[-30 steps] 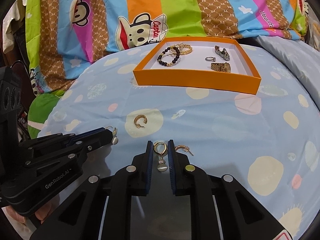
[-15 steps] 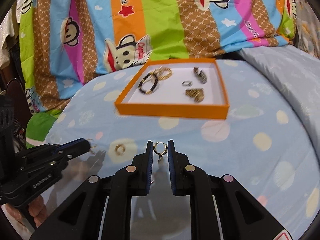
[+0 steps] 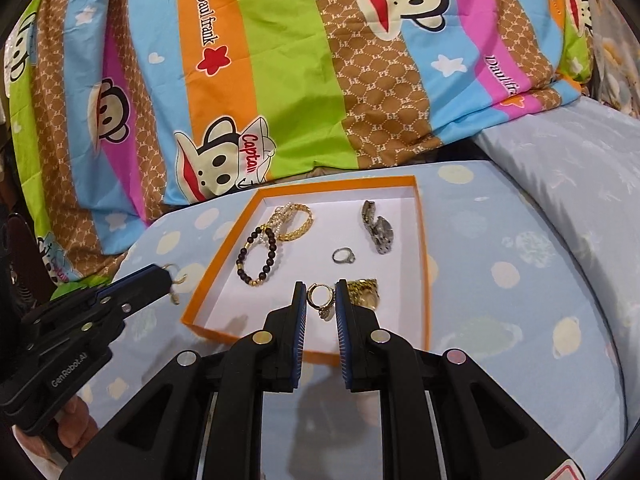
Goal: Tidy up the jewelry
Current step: 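Carry both held earrings into the orange box with both tools, then open both tools to drop the earrings into the box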
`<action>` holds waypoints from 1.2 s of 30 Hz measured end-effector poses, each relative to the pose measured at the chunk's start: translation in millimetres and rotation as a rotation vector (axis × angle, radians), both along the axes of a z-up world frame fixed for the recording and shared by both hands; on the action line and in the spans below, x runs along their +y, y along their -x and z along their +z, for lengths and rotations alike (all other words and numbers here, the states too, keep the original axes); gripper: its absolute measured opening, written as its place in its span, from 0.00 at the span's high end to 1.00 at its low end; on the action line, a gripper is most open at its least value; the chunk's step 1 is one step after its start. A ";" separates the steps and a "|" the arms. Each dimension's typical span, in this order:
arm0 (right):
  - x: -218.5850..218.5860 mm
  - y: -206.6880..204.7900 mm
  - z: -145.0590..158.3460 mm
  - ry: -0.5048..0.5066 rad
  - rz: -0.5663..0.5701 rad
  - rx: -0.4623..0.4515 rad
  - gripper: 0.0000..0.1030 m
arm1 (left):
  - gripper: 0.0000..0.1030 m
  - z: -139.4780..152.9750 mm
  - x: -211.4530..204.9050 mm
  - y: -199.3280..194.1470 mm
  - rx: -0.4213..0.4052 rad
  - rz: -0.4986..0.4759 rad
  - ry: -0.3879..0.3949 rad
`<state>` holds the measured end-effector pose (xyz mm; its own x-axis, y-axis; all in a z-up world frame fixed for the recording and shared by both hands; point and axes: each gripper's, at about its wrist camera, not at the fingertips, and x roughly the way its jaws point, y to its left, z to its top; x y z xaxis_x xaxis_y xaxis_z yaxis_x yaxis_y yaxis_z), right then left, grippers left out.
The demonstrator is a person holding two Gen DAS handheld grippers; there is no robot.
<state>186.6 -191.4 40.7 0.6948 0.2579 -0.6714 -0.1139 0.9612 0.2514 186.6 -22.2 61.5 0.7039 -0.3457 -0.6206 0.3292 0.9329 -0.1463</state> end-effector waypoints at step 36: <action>2.3 -20.7 -36.0 0.038 -0.040 -0.005 0.77 | 0.65 -45.9 6.6 -35.1 0.031 0.060 0.052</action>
<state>207.2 -189.0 4.8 0.7075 0.2039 -0.6766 -0.0760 0.9739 0.2140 221.7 -15.6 15.6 0.7053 -0.3357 -0.6244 0.2675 0.9417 -0.2041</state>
